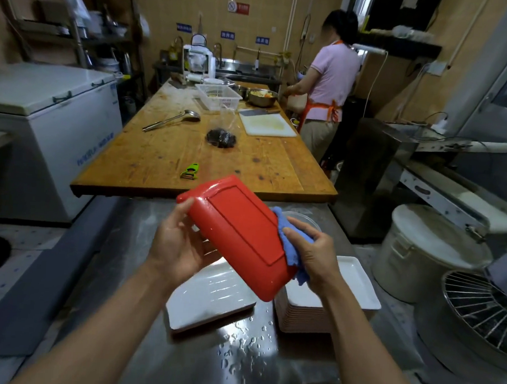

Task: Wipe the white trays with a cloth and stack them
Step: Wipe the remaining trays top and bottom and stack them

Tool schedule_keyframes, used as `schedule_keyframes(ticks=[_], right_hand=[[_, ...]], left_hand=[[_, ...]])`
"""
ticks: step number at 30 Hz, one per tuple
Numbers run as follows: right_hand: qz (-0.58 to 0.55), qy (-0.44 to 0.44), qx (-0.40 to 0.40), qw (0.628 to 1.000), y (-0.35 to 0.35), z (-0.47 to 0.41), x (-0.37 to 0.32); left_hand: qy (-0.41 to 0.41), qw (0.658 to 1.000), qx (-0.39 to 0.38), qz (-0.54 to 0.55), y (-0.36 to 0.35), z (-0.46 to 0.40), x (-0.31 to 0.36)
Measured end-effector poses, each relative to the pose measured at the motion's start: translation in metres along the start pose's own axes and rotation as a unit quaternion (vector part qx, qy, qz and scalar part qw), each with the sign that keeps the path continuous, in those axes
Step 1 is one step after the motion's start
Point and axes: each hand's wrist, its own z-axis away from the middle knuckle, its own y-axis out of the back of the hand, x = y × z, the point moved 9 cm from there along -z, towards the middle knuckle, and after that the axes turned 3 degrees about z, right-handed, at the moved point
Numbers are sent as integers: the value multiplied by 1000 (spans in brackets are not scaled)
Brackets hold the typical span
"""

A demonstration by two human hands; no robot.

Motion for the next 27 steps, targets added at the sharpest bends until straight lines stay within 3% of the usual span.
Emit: schedule_keyframes(ticks=[4,8,15,22,27], right_hand=[[60,25,-63,996,9,-11,-21],[119,53,-122,984,2,-13,-38],[263,150,-65,951,-9,-12,-37],[333,197,-81,919,-21,25,-23],[447,258,-35,856,-33,43,-27]], left_hand=[[71,995,-33,-56,7,-2,8],[93,993,-3,-66,7,-2,9],[37,997,66,-9,27,-9,8],[19,992,106,63,44,-8,0],[4,988,124,93,44,-5,-3]])
